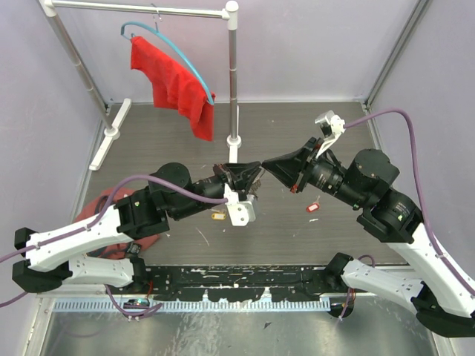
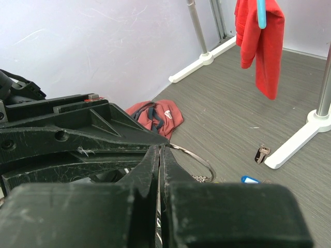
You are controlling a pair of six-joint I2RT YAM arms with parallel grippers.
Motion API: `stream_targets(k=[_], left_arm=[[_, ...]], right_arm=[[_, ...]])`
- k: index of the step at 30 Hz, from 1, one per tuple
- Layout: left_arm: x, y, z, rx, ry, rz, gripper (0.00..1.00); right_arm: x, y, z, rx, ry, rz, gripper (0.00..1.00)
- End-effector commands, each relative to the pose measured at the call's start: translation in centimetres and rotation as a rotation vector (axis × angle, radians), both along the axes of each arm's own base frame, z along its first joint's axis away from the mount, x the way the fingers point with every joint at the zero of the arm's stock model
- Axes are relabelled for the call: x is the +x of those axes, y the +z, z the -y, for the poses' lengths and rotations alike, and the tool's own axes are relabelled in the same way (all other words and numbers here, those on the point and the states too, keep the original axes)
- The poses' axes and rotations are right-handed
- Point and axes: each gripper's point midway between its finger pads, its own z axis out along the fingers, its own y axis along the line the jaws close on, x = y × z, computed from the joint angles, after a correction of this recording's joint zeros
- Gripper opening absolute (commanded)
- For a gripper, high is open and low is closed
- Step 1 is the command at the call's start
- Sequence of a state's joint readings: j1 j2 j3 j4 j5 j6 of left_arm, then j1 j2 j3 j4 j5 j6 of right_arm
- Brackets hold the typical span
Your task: Put the keys on the keyring
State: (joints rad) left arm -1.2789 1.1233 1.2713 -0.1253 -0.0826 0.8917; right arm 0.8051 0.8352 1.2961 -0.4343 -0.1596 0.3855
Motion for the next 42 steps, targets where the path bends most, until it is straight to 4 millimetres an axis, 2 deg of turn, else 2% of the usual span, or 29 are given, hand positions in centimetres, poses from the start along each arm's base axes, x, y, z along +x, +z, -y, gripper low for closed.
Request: stream_targets(k=[1,3,9,12,15,17,23,28,30,31,33,37,42], left_arm=[[-0.3,1.8,0.0,-0.052,-0.012,0.010,0.09],[-0.1,1.9,0.0,-0.056,0.001,0.010,0.00],[0.3,1.8,-0.5,-0.047,0.028,0.020,0.00],[0.3,1.8,-0.7,-0.037,0.033,0.026,0.00],[0.3,1.8,-0.8,-0.030,0.033,0.031,0.00],[0.3,1.7,-0.8,-0.020,0.033,0.037,0.00],[0.4,1.1,-0.8,0.018,0.036,0.051,0.00],[0.9,-0.1,-1.1,0.073,0.065,0.054,0.00],[1.0,-0.7,-1.2,0.101,0.068,0.051,0.00],[1.0,-0.9,-1.2,0.111,0.067,0.049,0.00],[0.8,-1.0,-1.3,0.119,0.057,0.047,0.00],[0.2,-0.5,-1.4,0.114,0.026,0.052,0.00],[0.0,-0.2,-1.4,0.117,0.013,0.060,0.00]], right_arm=[[-0.6,3.2,0.3,0.092,0.009,0.071,0.01],[-0.6,3.1,0.3,0.091,0.009,0.072,0.01],[-0.4,3.0,0.7,0.085,-0.013,0.084,0.01],[-0.2,3.3,1.3,0.088,-0.040,0.101,0.11],[-0.1,3.4,1.7,0.076,-0.057,0.109,0.26],[0.0,3.3,1.9,0.070,-0.069,0.113,0.31],[0.5,3.0,3.0,0.041,-0.127,0.132,0.37],[2.9,1.2,5.5,-0.017,-0.325,0.060,0.39],[3.4,0.3,6.0,-0.046,-0.367,0.026,0.39],[3.4,0.2,5.9,-0.056,-0.360,0.022,0.38],[2.5,0.1,4.4,-0.075,-0.262,0.032,0.35],[0.3,0.7,1.6,-0.093,-0.056,0.058,0.38],[-0.8,0.8,1.0,-0.081,0.011,0.051,0.41]])
